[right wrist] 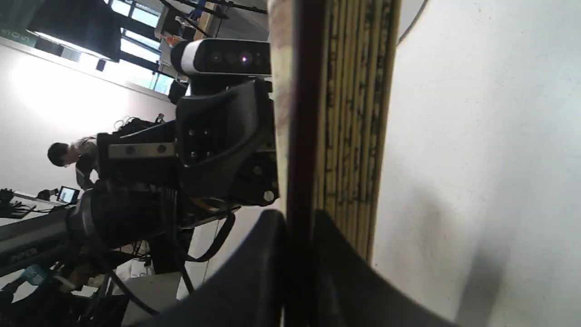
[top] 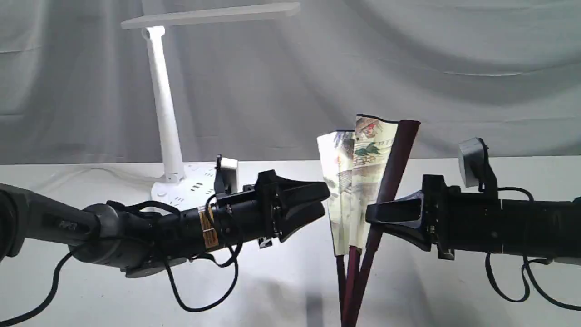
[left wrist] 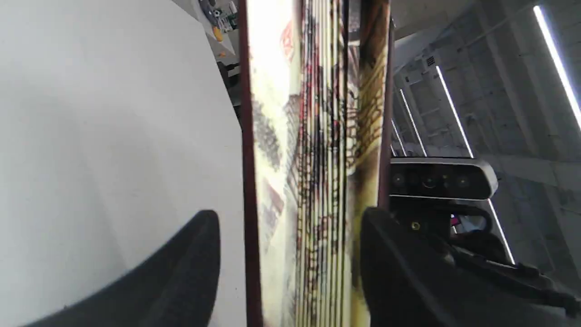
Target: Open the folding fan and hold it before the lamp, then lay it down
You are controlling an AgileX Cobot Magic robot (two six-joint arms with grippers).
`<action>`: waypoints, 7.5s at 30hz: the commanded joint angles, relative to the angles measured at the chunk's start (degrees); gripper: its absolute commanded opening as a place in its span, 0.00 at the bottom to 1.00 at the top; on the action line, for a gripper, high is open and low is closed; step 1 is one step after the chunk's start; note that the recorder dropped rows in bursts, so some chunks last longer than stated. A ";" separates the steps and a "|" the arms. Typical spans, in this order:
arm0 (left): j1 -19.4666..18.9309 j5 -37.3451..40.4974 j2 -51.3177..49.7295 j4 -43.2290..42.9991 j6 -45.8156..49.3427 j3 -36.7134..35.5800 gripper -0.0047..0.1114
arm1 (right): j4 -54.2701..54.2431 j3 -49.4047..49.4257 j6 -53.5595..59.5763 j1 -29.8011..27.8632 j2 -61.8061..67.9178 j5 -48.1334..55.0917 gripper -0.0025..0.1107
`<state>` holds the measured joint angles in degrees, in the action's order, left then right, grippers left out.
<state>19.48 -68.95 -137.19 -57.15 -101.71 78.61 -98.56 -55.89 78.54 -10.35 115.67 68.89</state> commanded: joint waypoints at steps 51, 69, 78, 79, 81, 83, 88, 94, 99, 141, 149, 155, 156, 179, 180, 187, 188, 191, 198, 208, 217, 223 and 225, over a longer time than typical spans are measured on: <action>1.14 3.03 0.24 -0.63 0.09 0.41 0.33 | 0.73 -0.24 2.21 1.94 -0.78 1.07 0.02; 1.14 -1.02 0.24 13.59 -1.81 0.41 0.04 | -1.39 -4.35 3.28 1.78 0.61 1.07 0.02; 1.14 -1.02 0.24 21.23 -1.81 0.41 0.04 | -1.39 -12.08 1.32 1.78 4.11 1.07 0.02; 1.14 -1.02 0.24 22.51 -1.91 0.41 0.04 | -1.39 -12.75 1.06 1.78 4.44 1.07 0.02; 1.14 -1.02 0.24 23.63 -2.36 0.41 0.04 | -1.39 -14.16 0.60 1.69 5.23 1.07 0.02; 1.14 -1.02 0.24 24.51 -2.34 0.41 0.04 | -1.39 -15.01 0.45 1.65 5.75 1.07 0.02; 1.14 -1.02 0.24 27.27 -2.81 0.41 0.04 | -1.39 -15.36 0.29 0.85 5.89 -2.10 0.02; 1.14 -1.02 0.24 31.79 -4.41 0.30 0.04 | -1.39 -15.36 -0.40 -2.87 5.89 -2.10 0.02; 1.14 -1.02 0.24 35.82 -4.77 0.30 0.04 | -1.39 -15.36 -0.64 -6.28 5.89 -2.10 0.02; 6.09 -1.02 0.24 56.44 -1.16 0.30 0.04 | 1.11 -15.23 -14.30 -29.94 5.89 0.89 0.02; 6.20 -1.02 0.24 56.77 -1.07 0.30 0.04 | 1.61 -15.23 -14.54 -30.71 5.89 0.77 0.02; 6.20 -1.02 0.34 56.54 -1.25 0.21 0.04 | 1.34 -15.23 -14.81 -30.71 5.89 1.07 0.02; 6.20 -1.02 0.34 56.54 -1.51 0.21 0.04 | 0.85 -15.23 -14.81 -30.71 5.89 1.07 0.02; 6.09 -1.02 10.76 59.91 -2.73 -13.84 0.04 | -1.39 -15.23 -16.26 -26.16 5.89 1.07 0.02; 6.09 -1.02 11.54 60.48 -2.73 -14.95 0.04 | -1.39 -15.23 -16.26 -25.62 5.89 1.07 0.02; 6.09 -1.02 16.50 62.51 -2.51 -20.20 0.04 | -1.39 -15.23 -17.34 -24.26 5.89 1.07 0.02; 6.09 -1.02 17.28 62.77 -1.94 -20.98 0.04 | -1.39 -15.23 -17.34 -23.88 5.89 1.07 0.02; 5.80 -1.02 19.55 62.55 -1.27 -22.69 0.04 | -1.39 -15.23 -17.34 -22.46 5.89 1.07 0.02; 5.66 -1.02 23.92 67.37 -1.22 -27.47 0.04 | -1.39 -15.23 -17.34 -19.62 5.89 1.07 0.02; 2.14 -1.02 28.66 68.34 -1.33 -33.70 0.04 | -1.39 -15.23 -19.07 -16.73 5.14 1.07 0.02; 1.09 -1.02 31.12 68.47 -1.78 -35.81 0.04 | -1.39 -15.23 -20.50 -12.82 1.74 1.07 0.02; 1.09 -1.02 33.01 69.24 -2.82 -36.63 0.04 | -1.39 -15.23 -20.70 -11.59 -0.84 1.07 0.02; 1.09 -1.02 33.58 69.51 -2.82 -36.63 0.04 | -1.39 -15.23 -22.25 -11.48 -1.70 1.07 0.02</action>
<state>21.46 -63.40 -105.58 4.62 -100.09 41.63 -101.56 -71.09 54.86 -21.64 114.56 73.58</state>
